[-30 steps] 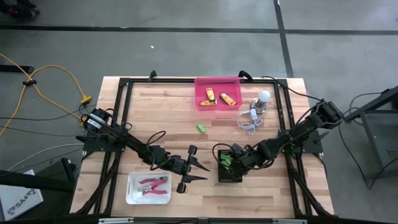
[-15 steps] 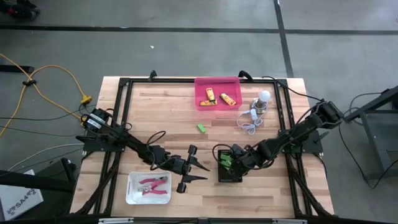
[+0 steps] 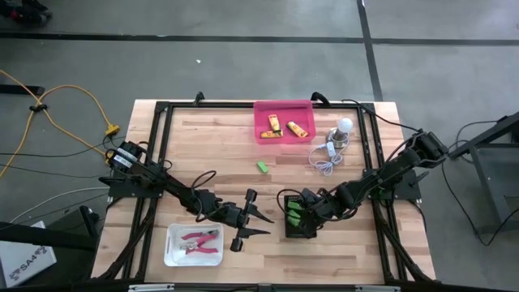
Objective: Pick & Place School Supplies
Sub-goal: Put the green eraser into the black bin
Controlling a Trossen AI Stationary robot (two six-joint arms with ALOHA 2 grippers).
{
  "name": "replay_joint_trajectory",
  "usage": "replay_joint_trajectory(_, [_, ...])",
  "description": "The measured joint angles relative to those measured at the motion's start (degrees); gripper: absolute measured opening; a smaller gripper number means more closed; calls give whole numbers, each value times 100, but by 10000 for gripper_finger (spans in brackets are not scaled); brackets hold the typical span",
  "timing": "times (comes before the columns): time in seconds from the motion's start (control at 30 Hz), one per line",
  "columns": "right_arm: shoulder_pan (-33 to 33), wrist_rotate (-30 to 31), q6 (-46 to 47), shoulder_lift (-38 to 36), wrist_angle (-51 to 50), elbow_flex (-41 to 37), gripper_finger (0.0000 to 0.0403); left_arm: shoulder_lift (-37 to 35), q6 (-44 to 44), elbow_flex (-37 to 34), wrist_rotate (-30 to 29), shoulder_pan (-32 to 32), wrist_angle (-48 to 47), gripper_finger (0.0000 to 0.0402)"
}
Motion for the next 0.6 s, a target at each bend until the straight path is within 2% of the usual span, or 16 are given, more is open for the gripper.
replay_joint_trajectory(0.1, [0, 0, 26, 0, 2, 0, 140, 0, 0, 0, 2, 0, 0, 134])
replay_joint_trajectory(0.23, [-1, 3, 47, 0, 48, 0, 154, 0, 0, 0, 2, 0, 1, 134])
replay_joint_trajectory(0.37, [-65, 27, 34, 0, 89, 0, 149, 0, -21, 0, 1, 0, 0, 134])
replay_joint_trajectory(0.47, [-151, 38, -102, 0, 90, 0, 141, 0, -353, 0, -166, 1, -68, 134])
replay_joint_trajectory(0.6, [-314, -4, -325, -16, 79, 0, 130, 0, -782, -2, -458, 132, -645, 134])
